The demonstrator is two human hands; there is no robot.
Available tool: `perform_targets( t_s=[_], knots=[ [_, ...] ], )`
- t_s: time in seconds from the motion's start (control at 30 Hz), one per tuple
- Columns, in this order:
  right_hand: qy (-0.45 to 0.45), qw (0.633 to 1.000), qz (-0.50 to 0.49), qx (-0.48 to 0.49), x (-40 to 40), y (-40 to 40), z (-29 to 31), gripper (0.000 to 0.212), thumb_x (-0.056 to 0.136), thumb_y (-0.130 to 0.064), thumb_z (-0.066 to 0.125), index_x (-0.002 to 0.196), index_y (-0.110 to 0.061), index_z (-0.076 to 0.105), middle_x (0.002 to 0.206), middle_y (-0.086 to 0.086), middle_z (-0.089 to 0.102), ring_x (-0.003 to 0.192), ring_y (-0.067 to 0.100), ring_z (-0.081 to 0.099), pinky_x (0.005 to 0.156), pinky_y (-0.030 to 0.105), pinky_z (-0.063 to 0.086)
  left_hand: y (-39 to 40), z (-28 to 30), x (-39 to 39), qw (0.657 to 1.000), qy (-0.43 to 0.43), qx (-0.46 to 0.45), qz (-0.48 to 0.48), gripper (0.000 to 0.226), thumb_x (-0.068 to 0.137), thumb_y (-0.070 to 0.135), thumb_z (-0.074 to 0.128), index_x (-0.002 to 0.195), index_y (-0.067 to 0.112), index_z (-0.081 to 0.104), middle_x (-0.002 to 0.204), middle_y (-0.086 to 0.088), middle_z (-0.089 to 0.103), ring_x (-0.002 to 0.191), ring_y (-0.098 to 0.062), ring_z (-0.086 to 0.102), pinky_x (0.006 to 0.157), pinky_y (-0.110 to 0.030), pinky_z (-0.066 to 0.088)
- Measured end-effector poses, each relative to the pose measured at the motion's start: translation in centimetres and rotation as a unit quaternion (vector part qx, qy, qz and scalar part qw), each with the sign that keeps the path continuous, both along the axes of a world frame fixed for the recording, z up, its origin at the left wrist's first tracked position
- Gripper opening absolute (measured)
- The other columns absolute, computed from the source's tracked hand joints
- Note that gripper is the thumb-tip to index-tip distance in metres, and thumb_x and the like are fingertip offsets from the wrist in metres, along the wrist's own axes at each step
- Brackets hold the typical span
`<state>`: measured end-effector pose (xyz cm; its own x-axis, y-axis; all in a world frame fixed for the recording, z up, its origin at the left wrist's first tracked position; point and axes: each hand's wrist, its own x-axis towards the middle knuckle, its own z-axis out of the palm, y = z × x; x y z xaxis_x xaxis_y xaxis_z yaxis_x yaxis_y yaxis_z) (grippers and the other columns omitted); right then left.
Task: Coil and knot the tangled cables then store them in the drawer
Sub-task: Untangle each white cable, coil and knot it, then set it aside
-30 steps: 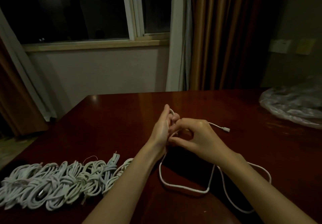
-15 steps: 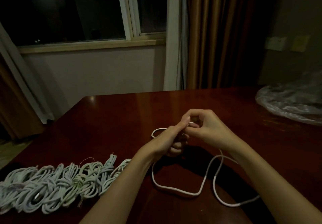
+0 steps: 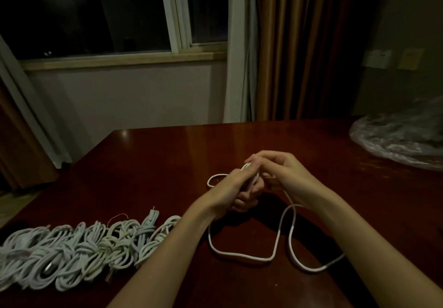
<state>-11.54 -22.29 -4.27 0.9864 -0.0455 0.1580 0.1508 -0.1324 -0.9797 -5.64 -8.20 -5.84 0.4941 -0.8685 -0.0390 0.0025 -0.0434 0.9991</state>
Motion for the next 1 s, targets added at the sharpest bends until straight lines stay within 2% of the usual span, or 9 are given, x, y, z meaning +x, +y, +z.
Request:
perform_targets(
  t_s=[0.1, 0.27, 0.37, 0.47, 0.57, 0.67, 0.8, 0.9, 1.0],
  knots=[
    [-0.005, 0.999, -0.043, -0.019, 0.3, -0.2, -0.2, 0.03, 0.096, -0.028, 0.053, 0.092, -0.002, 0.068, 0.054, 0.002, 0.043, 0.041, 0.006, 0.034, 0.039, 0.015, 0.025, -0.1, -0.6, 0.3, 1.0, 0.002, -0.018, 0.005, 0.054, 0.095, 0.057, 0.039, 0.062, 0.014, 0.044, 0.042, 0.006, 0.023, 0.033, -0.006, 0.019, 0.034, -0.012, 0.018],
    [-0.066, 0.99, -0.119, -0.038, 0.5, 0.2, -0.4, 0.013, 0.094, -0.02, 0.059, 0.091, -0.011, 0.067, 0.054, -0.012, 0.058, 0.041, 0.0, 0.044, 0.041, 0.012, 0.032, -0.4, -0.8, 0.7, 0.99, -0.035, -0.055, 0.123, 0.058, 0.103, 0.047, 0.021, 0.08, 0.008, 0.058, 0.042, 0.006, 0.028, 0.032, -0.004, 0.022, 0.033, -0.015, 0.02],
    [-0.106, 0.974, -0.171, -0.106, 0.7, 0.1, -0.8, 0.007, 0.091, -0.019, 0.064, 0.088, -0.02, 0.07, 0.077, -0.012, 0.065, 0.062, -0.005, 0.056, 0.057, 0.011, 0.04, -0.4, -0.8, 0.9, 0.981, 0.005, -0.084, 0.176, 0.055, 0.103, 0.046, 0.02, 0.109, 0.009, 0.06, 0.049, 0.001, 0.036, 0.034, -0.004, 0.025, 0.034, -0.014, 0.022],
    [-0.125, 0.945, -0.223, -0.206, 0.8, 0.1, -1.2, 0.008, 0.089, -0.021, 0.066, 0.087, -0.028, 0.068, 0.1, -0.01, 0.06, 0.087, 0.001, 0.057, 0.074, 0.014, 0.042, -0.7, -0.7, 0.6, 0.978, 0.032, -0.092, 0.184, 0.048, 0.102, 0.049, 0.022, 0.116, 0.023, 0.06, 0.07, 0.0, 0.051, 0.047, -0.004, 0.038, 0.042, -0.015, 0.027],
    [-0.132, 0.931, -0.233, -0.249, 0.7, 0.7, -1.5, 0.007, 0.089, -0.021, 0.067, 0.087, -0.028, 0.067, 0.098, -0.011, 0.056, 0.081, 0.004, 0.057, 0.067, 0.013, 0.047, -0.9, -0.8, 0.6, 0.977, 0.013, -0.09, 0.192, 0.05, 0.102, 0.049, 0.018, 0.129, 0.033, 0.057, 0.113, 0.008, 0.063, 0.092, -0.003, 0.06, 0.077, -0.022, 0.049],
    [-0.112, 0.95, -0.186, -0.223, 0.8, 1.2, -1.8, 0.005, 0.09, -0.019, 0.066, 0.09, -0.023, 0.069, 0.094, -0.011, 0.066, 0.078, 0.003, 0.064, 0.067, 0.019, 0.052, -0.7, -0.6, 0.5, 0.978, 0.061, -0.12, 0.162, 0.055, 0.103, 0.048, 0.016, 0.123, 0.027, 0.063, 0.133, 0.004, 0.061, 0.126, -0.012, 0.054, 0.107, -0.037, 0.042],
    [-0.079, 0.966, -0.138, -0.202, 0.9, 1.4, -2.2, 0.009, 0.093, -0.022, 0.062, 0.094, -0.016, 0.069, 0.077, 0.001, 0.069, 0.048, 0.006, 0.057, 0.048, 0.017, 0.044, -0.5, -0.3, 0.5, 0.953, 0.17, -0.177, 0.18, 0.051, 0.104, 0.045, 0.022, 0.105, 0.011, 0.061, 0.119, -0.006, 0.07, 0.115, -0.019, 0.063, 0.101, -0.041, 0.046],
    [-0.065, 0.976, -0.104, -0.181, 0.9, 1.8, -2.1, 0.012, 0.094, -0.023, 0.06, 0.095, -0.014, 0.068, 0.075, 0.005, 0.069, 0.044, 0.006, 0.053, 0.045, 0.017, 0.041, -0.4, 0.0, 0.4, 0.916, 0.271, -0.224, 0.191, 0.047, 0.104, 0.045, 0.026, 0.081, 0.012, 0.05, 0.085, -0.009, 0.073, 0.093, -0.021, 0.072, 0.084, -0.038, 0.051],
    [-0.036, 0.976, -0.068, -0.203, 0.8, 1.5, -2.0, 0.011, 0.094, -0.024, 0.059, 0.095, -0.015, 0.066, 0.069, 0.003, 0.065, 0.047, 0.007, 0.052, 0.046, 0.016, 0.04, -0.2, 0.2, 0.8, 0.871, 0.315, -0.295, 0.235, 0.052, 0.104, 0.044, 0.026, 0.064, 0.014, 0.041, 0.051, 0.001, 0.047, 0.082, -0.021, 0.073, 0.082, -0.038, 0.048]
  ],
)
